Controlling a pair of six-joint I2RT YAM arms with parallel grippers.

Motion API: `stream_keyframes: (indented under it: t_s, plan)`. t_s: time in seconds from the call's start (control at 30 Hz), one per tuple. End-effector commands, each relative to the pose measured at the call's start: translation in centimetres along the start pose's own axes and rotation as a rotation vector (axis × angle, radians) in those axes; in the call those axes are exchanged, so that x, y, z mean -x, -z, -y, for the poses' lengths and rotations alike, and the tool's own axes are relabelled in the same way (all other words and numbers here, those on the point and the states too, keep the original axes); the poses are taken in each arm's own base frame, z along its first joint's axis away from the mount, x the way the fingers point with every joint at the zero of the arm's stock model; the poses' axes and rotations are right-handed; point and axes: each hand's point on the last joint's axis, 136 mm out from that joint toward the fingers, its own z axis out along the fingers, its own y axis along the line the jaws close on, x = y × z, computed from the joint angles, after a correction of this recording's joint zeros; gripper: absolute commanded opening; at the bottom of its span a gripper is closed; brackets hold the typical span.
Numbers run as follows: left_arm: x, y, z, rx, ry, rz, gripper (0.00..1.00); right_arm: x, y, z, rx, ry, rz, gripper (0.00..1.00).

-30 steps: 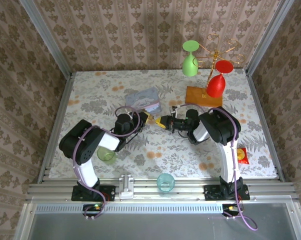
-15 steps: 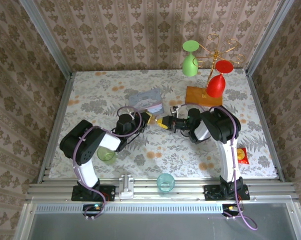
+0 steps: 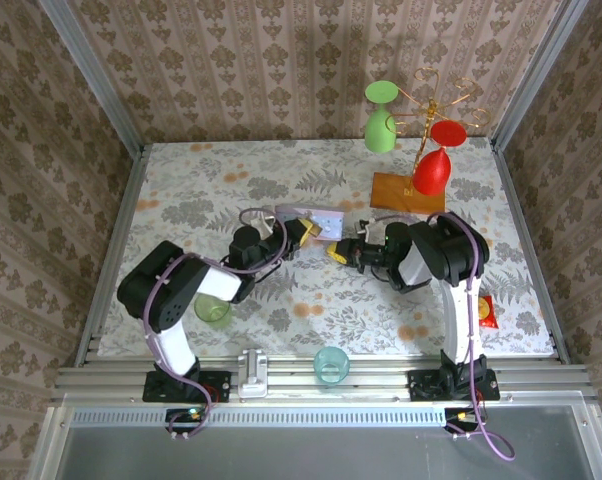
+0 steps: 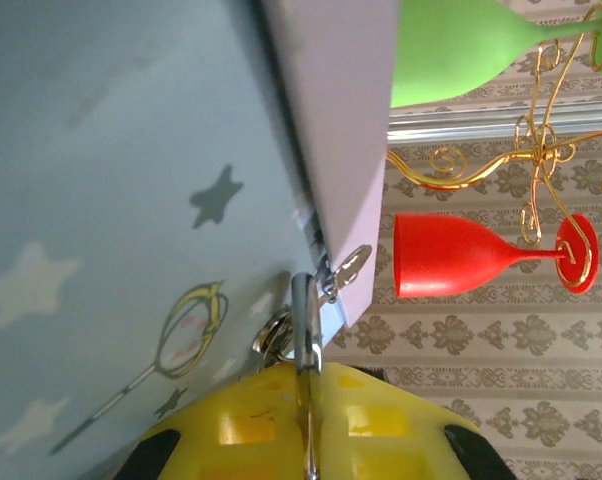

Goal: Unlock the padlock with the key

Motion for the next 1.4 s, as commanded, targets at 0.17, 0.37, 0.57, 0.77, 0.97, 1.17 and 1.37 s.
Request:
stream_keyframes:
  t_s: [0.17, 0.37, 0.57, 0.77, 0.97, 1.17, 1.37]
  plan:
    - [0.5, -0.3, -2.7, 0.045, -0.152, 0.019, 0.0, -1.0, 1.2, 3.6, -0.235, -0.032, 0.005, 0.0]
    - [-0.7, 0.6, -6.1, 0.127, -0.128, 0.002, 0.0, -1.1, 1.3, 0.6, -0.201, 0.08, -0.017, 0.0]
    - [-1.2, 0.7, -9.3, 0.197, -0.14, 0.002, 0.0, -4.4, 2.3, -1.2, -0.187, 0.222, -0.115, 0.0]
    - [-2.0, 1.2, -10.7, 0.234, -0.151, -0.019, 0.19, -8.3, 2.1, -2.8, -0.327, 0.464, -0.252, 0.0]
    - [-2.0, 2.8, -8.9, 0.221, -0.214, -0.008, 0.35, -8.8, 1.5, -4.7, -0.359, 0.549, -0.275, 0.0]
    - [-2.0, 3.9, -5.3, 0.15, -0.31, -0.004, 0.49, -9.0, 0.9, -6.3, -0.298, 0.538, -0.273, 0.0]
    - [-4.9, 2.8, 0.4, -0.067, -0.408, -0.159, 0.28, -9.9, 1.6, -9.4, -0.185, 0.574, -0.233, 0.0]
